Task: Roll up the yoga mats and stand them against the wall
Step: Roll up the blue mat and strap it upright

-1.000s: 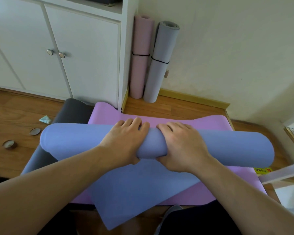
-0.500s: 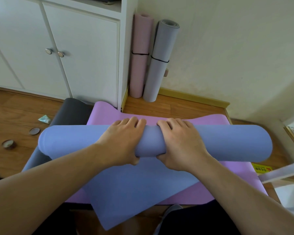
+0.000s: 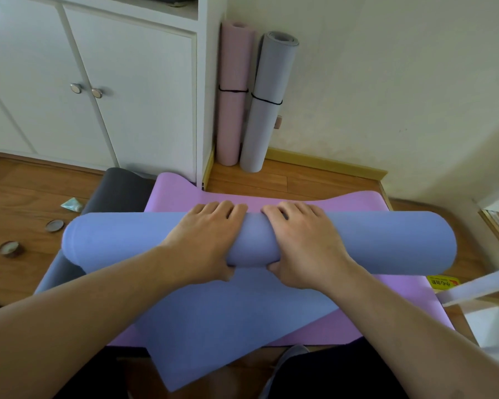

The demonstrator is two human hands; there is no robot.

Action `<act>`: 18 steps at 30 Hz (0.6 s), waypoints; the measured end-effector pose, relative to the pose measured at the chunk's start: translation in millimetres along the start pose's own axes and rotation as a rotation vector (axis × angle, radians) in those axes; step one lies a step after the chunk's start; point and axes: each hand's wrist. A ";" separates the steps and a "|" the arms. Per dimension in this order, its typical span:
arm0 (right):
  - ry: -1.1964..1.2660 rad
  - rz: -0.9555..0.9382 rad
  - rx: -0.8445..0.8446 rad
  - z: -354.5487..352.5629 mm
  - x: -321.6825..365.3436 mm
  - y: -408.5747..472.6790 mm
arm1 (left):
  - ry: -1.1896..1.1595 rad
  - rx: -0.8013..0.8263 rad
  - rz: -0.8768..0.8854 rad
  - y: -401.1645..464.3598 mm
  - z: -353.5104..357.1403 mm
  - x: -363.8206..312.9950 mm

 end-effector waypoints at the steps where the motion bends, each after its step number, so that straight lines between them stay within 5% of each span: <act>1: 0.015 0.015 -0.002 -0.3 -1.0 0.2 | 0.038 -0.003 0.005 -0.6 2.2 0.1; 5: 0.069 0.046 -0.030 1.4 -4.8 0.0 | 0.112 -0.046 0.003 0.4 7.3 0.3; 13: 0.174 0.173 -0.211 -21.1 -17.7 1.5 | 0.164 -0.376 0.081 9.2 -29.6 8.0; 18: 0.260 0.193 -0.070 -25.4 -15.1 -1.9 | 0.254 -0.195 -0.002 4.7 -24.6 3.6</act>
Point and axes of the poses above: each hand's wrist, its own y-axis towards the middle knuckle, its own z-axis out of the palm, x = y × z, and after that the axes turned 2 degrees about -x, right-handed
